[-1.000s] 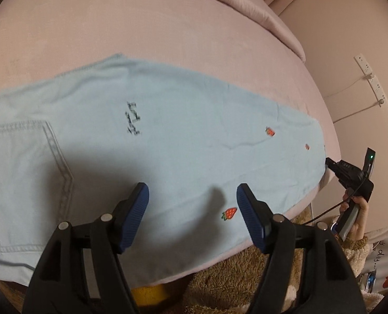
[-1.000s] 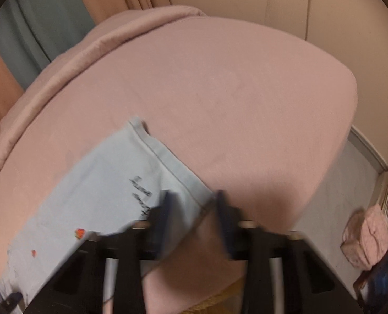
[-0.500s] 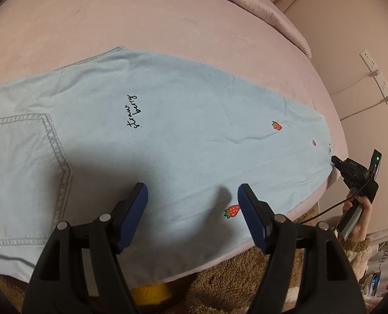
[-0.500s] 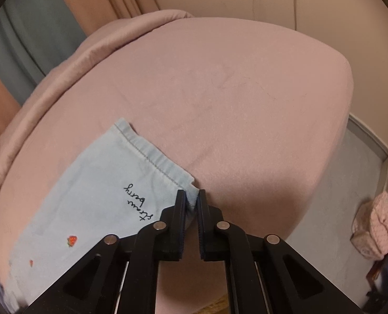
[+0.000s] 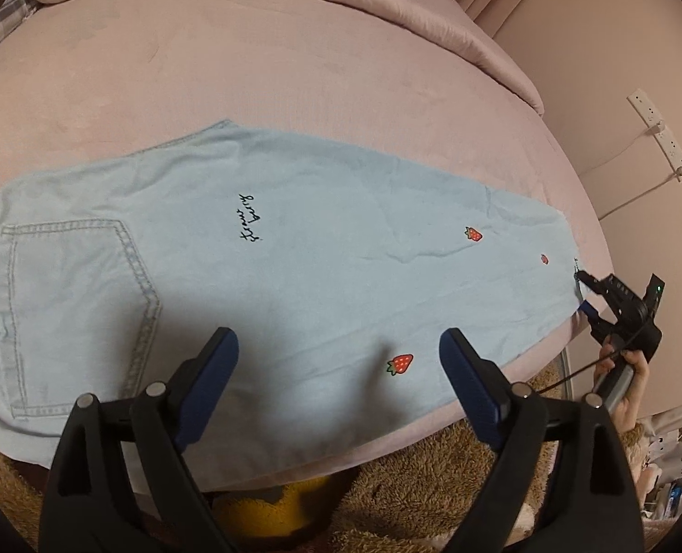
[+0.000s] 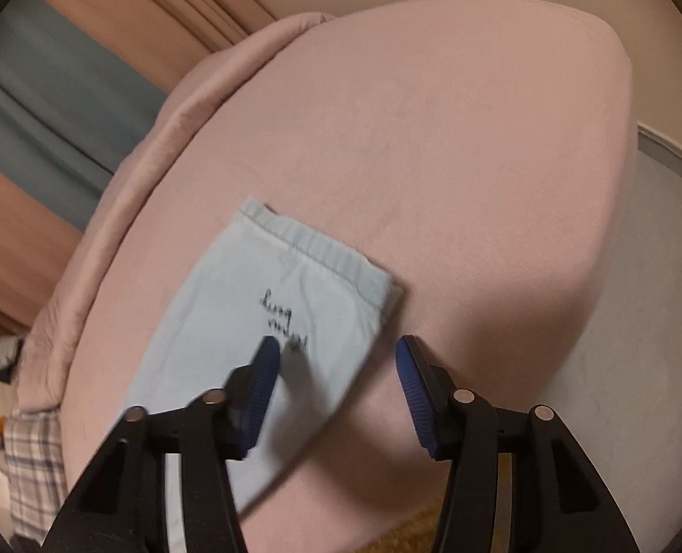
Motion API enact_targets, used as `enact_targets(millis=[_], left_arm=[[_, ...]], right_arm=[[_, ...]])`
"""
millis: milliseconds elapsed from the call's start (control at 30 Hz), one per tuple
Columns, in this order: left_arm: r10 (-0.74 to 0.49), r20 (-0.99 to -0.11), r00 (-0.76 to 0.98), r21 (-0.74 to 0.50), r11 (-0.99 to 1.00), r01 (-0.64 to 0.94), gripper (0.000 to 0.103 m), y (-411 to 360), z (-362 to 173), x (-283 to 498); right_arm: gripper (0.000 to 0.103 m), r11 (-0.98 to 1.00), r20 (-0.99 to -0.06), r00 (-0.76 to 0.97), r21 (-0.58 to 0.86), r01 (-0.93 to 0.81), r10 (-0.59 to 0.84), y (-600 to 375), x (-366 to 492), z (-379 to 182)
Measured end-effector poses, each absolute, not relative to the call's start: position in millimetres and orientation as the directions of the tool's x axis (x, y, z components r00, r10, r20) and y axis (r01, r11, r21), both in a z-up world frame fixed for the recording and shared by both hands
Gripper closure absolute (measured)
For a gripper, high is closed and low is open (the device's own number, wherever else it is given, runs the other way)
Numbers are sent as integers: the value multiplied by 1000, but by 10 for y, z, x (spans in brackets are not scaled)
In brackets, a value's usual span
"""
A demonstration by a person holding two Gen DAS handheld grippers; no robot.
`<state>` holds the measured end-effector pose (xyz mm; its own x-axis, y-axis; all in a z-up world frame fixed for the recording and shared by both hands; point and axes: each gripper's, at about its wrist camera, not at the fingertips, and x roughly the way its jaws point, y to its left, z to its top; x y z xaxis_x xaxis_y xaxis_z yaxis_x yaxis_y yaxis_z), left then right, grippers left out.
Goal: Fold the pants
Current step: 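Grasp the leg cuffs with the right gripper and lift them up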
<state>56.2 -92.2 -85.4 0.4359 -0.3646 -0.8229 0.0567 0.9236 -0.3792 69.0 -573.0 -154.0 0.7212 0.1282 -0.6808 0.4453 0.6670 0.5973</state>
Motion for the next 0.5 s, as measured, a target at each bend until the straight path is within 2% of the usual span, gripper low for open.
enact_targets(millis=[100, 133, 200, 233, 333, 500], left_arm=[[-366, -821, 438, -385, 922, 49, 13, -909, -866, 544], [-369, -820, 438, -389, 920, 47, 13, -898, -872, 542], [-369, -819, 439, -392, 919, 41, 13, -868, -882, 528], [-370, -818, 440, -394, 918, 39, 13, -861, -883, 522], [-365, -816, 449, -396, 918, 27, 13, -802, -864, 497], [-355, -804, 477, -408, 913, -8, 13, -651, -829, 455]], right_arm=[[51, 633, -651, 745, 639, 437, 144, -5746, 784, -1547], [55, 623, -646, 749, 649, 436, 149, -5746, 807, -1561], [84, 609, -631, 758, 670, 425, 165, -5733, 873, -1574], [91, 594, -616, 764, 693, 409, 193, -5724, 911, -1592], [94, 584, -621, 762, 692, 425, 181, -5673, 947, -1551], [94, 665, -579, 808, 647, 374, 109, -5531, 903, -1172]])
